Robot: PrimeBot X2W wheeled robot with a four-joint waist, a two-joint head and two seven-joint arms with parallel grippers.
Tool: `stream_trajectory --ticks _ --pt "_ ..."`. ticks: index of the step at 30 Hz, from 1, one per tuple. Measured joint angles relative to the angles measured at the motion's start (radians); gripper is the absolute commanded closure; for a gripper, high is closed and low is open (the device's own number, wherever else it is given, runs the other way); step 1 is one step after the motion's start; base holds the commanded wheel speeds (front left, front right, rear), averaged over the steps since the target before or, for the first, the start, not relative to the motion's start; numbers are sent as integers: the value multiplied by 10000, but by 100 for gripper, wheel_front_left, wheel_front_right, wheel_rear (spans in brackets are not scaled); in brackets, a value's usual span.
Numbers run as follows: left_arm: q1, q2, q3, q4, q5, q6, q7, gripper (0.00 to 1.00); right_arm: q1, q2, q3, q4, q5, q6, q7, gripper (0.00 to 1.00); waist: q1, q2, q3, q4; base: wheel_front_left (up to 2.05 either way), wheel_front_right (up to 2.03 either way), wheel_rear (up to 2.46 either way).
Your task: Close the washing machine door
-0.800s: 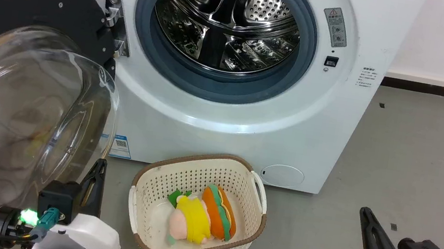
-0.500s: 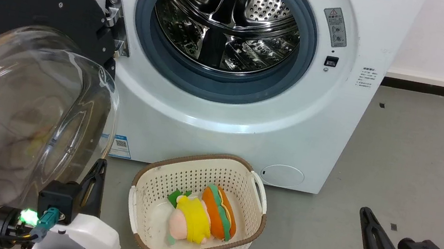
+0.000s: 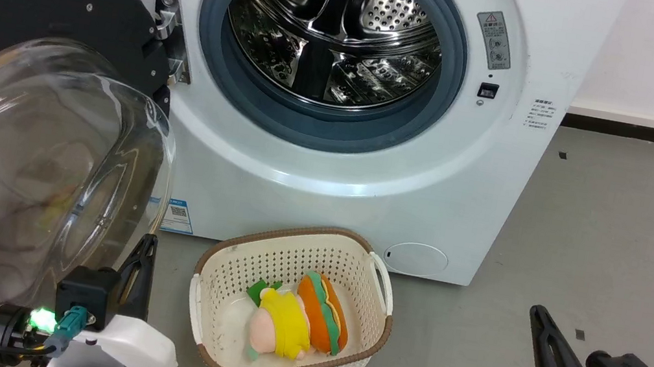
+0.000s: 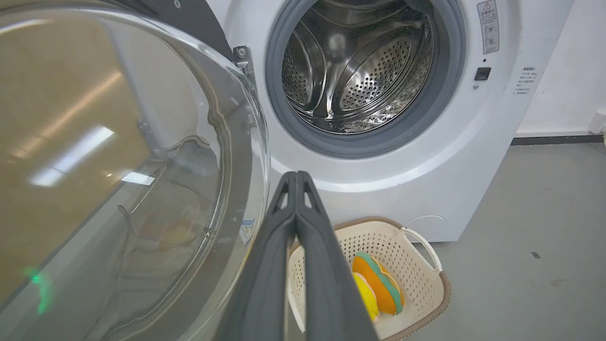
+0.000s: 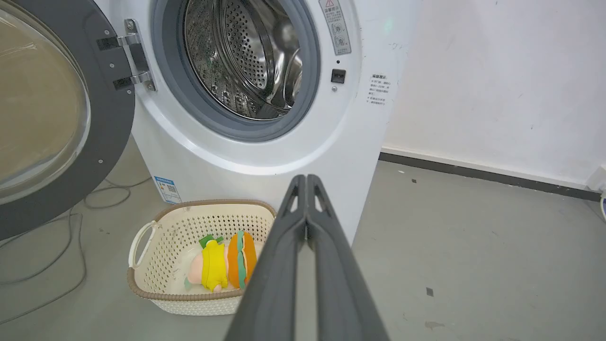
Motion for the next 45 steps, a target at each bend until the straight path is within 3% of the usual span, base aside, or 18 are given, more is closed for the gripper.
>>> stream_trajectory --ticks 4,5,19,20,21,22,45 --pt "0 0 0 0 0 0 -2 100 0 0 2 0 0 0 0 100 0 0 0 0 0 0 0" --pt "-1 0 -2 6 -2 6 -2 0 3 0 0 4 6 0 0 0 0 -1 0 0 0 0 0" --pt "-1 2 -117 15 -2 282 -169 0 3 0 -109 73 130 0 -140 0 0 -1 26 13 0 0 0" --pt "-2 4 -127 6 0 295 -190 38 3 0 -121 82 140 0 -192 0 0 -1 28 18 0 0 0" --pt "-3 10 -148 -2 4 326 -199 64 3 0 -134 92 173 0 -201 0 0 0 30 25 0 0 0" --pt "-4 17 -165 -10 13 372 -217 100 3 0 -144 102 199 0 -205 0 0 0 32 35 0 0 0" --pt "-1113 569 -105 -1480 -157 723 -717 100 1 0 -428 245 558 0 -715 0 1 0 136 733 0 0 0"
